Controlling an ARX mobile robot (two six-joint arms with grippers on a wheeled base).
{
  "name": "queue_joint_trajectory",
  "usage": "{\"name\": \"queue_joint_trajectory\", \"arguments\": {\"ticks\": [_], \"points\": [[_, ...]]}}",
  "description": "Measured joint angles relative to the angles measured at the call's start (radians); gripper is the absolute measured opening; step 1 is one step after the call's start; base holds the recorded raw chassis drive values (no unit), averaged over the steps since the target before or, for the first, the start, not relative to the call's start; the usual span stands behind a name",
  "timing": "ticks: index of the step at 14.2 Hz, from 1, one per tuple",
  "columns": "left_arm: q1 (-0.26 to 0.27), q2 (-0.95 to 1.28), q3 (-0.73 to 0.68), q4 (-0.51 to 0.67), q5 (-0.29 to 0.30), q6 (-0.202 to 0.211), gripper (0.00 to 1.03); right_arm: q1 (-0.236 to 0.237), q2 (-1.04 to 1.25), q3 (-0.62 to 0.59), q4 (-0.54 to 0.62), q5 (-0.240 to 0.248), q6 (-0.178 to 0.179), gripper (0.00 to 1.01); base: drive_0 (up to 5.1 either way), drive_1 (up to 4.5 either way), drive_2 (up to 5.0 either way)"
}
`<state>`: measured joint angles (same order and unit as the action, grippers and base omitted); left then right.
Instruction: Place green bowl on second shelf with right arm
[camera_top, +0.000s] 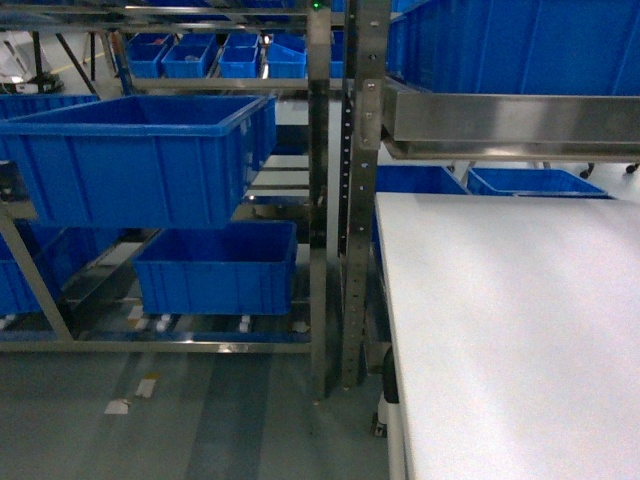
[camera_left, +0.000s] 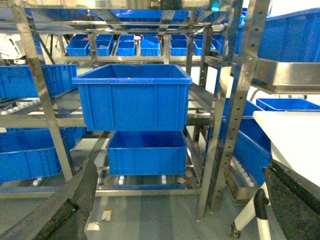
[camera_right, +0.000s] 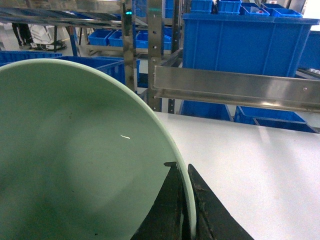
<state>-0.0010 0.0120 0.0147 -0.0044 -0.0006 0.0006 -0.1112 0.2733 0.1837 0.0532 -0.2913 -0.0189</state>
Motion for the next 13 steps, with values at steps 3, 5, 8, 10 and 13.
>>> {"name": "queue_joint_trajectory", "arguments": {"ticks": [3,5,8,10,13], "points": [[0.0,0.0,0.0,0.001,0.0,0.0,0.98,0.0,0.0,0.0,0.0,0.001,0.0,0.02,-4.9,2.49,2.5],[0.0,0.0,0.0,0.0,0.0,0.0,0.98,0.0,0.0,0.0,0.001,-0.001,0.0,0.02,-4.9,2.45,2.5],[0.0,0.0,0.0,-0.001,0.0,0.0,0.98,0.0,0.0,0.0,0.0,0.0,0.0,0.02,-5.0,2.4,2.4],[0.0,0.0,0.0,0.0,0.0,0.0,0.98,0.0,0.0,0.0,0.0,0.0,0.0,0.02,-5.0,2.39,2.4],[0.0,0.0,0.0,0.001,0.0,0.0,0.98,0.0,0.0,0.0,0.0,0.0,0.0,0.02,-5.0,2.39,2.4]]}}
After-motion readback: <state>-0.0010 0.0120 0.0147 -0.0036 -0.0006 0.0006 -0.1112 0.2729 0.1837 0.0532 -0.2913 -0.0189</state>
